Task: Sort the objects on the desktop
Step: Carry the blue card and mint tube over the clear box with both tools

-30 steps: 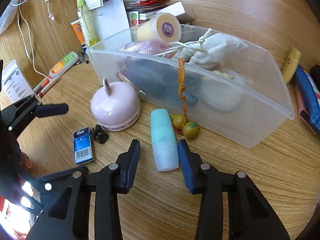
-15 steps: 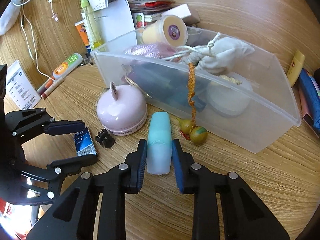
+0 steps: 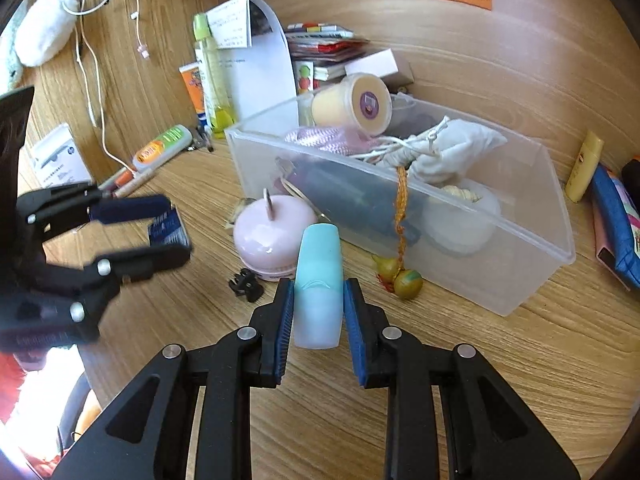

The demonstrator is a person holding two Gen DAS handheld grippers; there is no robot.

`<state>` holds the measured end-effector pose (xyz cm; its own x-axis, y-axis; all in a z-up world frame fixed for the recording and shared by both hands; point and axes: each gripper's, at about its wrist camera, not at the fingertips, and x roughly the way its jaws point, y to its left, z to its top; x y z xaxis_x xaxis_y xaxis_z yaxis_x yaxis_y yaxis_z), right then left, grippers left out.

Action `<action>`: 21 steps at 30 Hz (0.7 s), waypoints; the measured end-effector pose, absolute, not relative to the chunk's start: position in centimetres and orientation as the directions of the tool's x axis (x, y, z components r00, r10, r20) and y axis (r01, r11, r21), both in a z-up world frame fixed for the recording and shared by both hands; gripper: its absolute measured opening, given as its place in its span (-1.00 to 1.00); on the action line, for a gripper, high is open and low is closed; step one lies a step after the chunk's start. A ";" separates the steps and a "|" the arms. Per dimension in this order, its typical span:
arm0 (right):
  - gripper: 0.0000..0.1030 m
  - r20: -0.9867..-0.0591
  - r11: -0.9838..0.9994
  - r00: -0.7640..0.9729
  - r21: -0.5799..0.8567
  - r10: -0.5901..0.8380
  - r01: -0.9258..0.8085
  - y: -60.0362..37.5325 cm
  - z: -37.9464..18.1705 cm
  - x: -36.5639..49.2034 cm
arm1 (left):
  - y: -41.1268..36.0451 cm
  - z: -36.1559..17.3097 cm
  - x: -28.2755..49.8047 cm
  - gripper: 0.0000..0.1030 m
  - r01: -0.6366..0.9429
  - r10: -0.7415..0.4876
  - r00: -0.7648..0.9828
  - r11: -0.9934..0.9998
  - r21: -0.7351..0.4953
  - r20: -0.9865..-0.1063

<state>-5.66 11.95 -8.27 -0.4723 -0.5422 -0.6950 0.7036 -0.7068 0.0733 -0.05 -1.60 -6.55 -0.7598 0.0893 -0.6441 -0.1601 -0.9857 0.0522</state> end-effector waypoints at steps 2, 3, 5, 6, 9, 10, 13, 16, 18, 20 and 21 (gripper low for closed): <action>-0.56 -0.689 -0.703 -0.475 0.071 -0.547 0.707 12.1 -7.9 -5.4 | -1.8 -5.7 -0.2 -0.09 -0.151 0.085 -0.777 -0.987 0.054 -0.624; -0.56 -0.686 -0.704 -0.480 0.067 -0.548 0.707 12.1 -7.7 -5.2 | -1.8 -5.4 -0.1 -0.09 -0.147 0.083 -0.784 -0.988 0.054 -0.615; -0.56 -0.674 -0.703 -0.492 0.057 -0.551 0.709 12.2 -7.0 -4.9 | -1.8 -4.9 -0.3 -0.09 -0.147 0.091 -0.795 -0.988 0.044 -0.600; -0.56 -0.669 -0.703 -0.497 0.053 -0.552 0.709 12.3 -6.7 -4.8 | -1.8 -4.5 -0.5 -0.09 -0.144 0.094 -0.803 -0.989 0.039 -0.589; -0.56 -0.648 -0.709 -0.525 0.033 -0.552 0.705 12.5 -5.4 -4.5 | -1.8 -3.8 -0.9 -0.09 -0.142 0.102 -0.818 -0.990 0.026 -0.566; -0.56 -0.642 -0.710 -0.531 0.029 -0.553 0.704 12.6 -5.1 -4.5 | -1.7 -3.6 -1.1 -0.09 -0.141 0.104 -0.823 -0.990 0.024 -0.559; -0.56 -0.623 -0.718 -0.553 0.020 -0.553 0.696 13.1 -4.0 -4.7 | -1.6 -3.0 -2.0 -0.09 -0.143 0.113 -0.832 -0.990 0.014 -0.544; -0.56 -0.607 -0.730 -0.577 0.008 -0.546 0.683 13.5 -3.2 -5.1 | -1.7 -2.5 -2.9 -0.09 -0.146 0.116 -0.839 -0.989 0.016 -0.532; -0.56 -0.599 -0.738 -0.588 0.008 -0.543 0.674 13.8 -2.8 -5.5 | -1.8 -2.2 -3.7 -0.09 -0.148 0.118 -0.843 -0.989 0.015 -0.524; -0.56 -0.593 -0.747 -0.598 0.009 -0.539 0.664 14.1 -2.4 -5.9 | -1.8 -2.0 -4.3 -0.09 -0.147 0.118 -0.844 -0.989 0.014 -0.523; -0.56 -0.590 -0.752 -0.602 0.012 -0.538 0.660 14.2 -2.2 -6.3 | -1.9 -2.0 -4.7 -0.09 -0.146 0.118 -0.844 -0.989 0.013 -0.523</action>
<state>-6.28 14.22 -2.22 -0.6019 -0.5376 -0.5905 0.6596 -0.7515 0.0118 -4.73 -1.92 -1.97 -0.8443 0.1178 -0.5227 -0.1464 -0.9891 0.0134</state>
